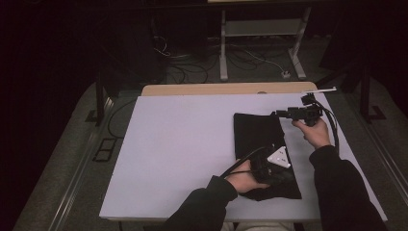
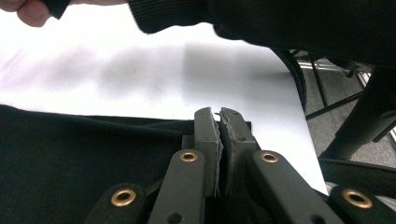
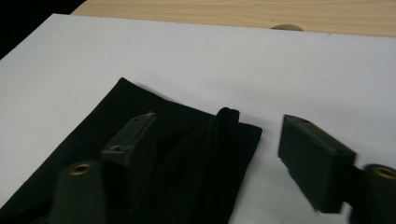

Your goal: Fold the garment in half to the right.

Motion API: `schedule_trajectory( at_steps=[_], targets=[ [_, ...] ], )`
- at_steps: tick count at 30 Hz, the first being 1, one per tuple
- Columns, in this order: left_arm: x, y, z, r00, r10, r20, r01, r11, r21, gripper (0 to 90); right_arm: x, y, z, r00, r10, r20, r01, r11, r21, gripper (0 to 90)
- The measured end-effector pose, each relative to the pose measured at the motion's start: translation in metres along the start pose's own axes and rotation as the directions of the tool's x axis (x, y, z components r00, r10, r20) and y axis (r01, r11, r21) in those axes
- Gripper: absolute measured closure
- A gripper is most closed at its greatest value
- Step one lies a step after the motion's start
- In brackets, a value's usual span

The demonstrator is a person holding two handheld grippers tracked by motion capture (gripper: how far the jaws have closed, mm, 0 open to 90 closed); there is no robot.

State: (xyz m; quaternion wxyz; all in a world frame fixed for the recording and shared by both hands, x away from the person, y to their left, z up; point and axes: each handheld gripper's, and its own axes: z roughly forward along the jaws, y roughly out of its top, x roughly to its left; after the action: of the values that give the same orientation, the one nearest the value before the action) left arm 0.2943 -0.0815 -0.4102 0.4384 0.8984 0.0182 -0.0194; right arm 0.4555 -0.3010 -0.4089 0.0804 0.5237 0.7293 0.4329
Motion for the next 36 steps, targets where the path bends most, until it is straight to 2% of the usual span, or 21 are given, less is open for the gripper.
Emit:
schedule_trajectory(
  at_steps=[3, 8, 11, 19, 22, 27, 32, 36],
  targets=[
    [0.001, 0.004, 0.003, 1.0000, -0.006, 0.000, 0.006, 0.9997, 0.025, 84.8, 0.003, -0.002, -0.007, 0.9998, -0.009, 0.016, 0.009, 1.000, -0.005, 13.7],
    [0.002, 0.011, 0.009, 1.0000, 0.001, 0.004, -0.001, 0.9987, 0.052, 84.9, 0.003, -0.007, -0.019, 1.0000, -0.010, 0.000, 0.010, 1.000, -0.011, 2.2],
    [0.001, 0.014, 0.012, 0.9999, 0.013, 0.004, -0.013, 0.9980, 0.062, 84.9, 0.004, -0.010, -0.026, 0.9999, -0.011, 0.001, 0.011, 1.000, -0.009, 2.1],
    [0.000, 0.020, 0.022, 0.9997, 0.010, 0.023, -0.012, 0.9922, 0.124, 85.1, 0.006, -0.023, -0.035, 0.9997, -0.025, 0.002, 0.025, 1.000, -0.008, 0.3],
    [0.001, 0.020, 0.026, 0.9995, 0.004, 0.030, -0.008, 0.9896, 0.143, 85.1, 0.006, -0.028, -0.039, 0.9998, -0.019, -0.002, 0.019, 1.000, -0.024, 0.0],
    [0.002, 0.021, 0.034, 0.9992, -0.003, 0.040, -0.004, 0.9817, 0.191, 85.0, 0.005, -0.039, -0.043, 0.9998, -0.017, -0.008, 0.017, 0.999, -0.030, 0.0],
    [0.002, 0.023, 0.041, 0.9987, -0.019, 0.048, 0.009, 0.9777, 0.210, 84.1, 0.004, -0.043, -0.049, 0.9999, -0.007, -0.013, 0.006, 0.999, -0.053, 0.0],
    [0.002, 0.024, 0.044, 0.9958, -0.039, 0.083, 0.022, 0.9802, 0.197, 82.5, 0.002, -0.045, -0.054, 0.9998, 0.002, -0.019, -0.004, 0.997, -0.076, 0.0]
  ],
)
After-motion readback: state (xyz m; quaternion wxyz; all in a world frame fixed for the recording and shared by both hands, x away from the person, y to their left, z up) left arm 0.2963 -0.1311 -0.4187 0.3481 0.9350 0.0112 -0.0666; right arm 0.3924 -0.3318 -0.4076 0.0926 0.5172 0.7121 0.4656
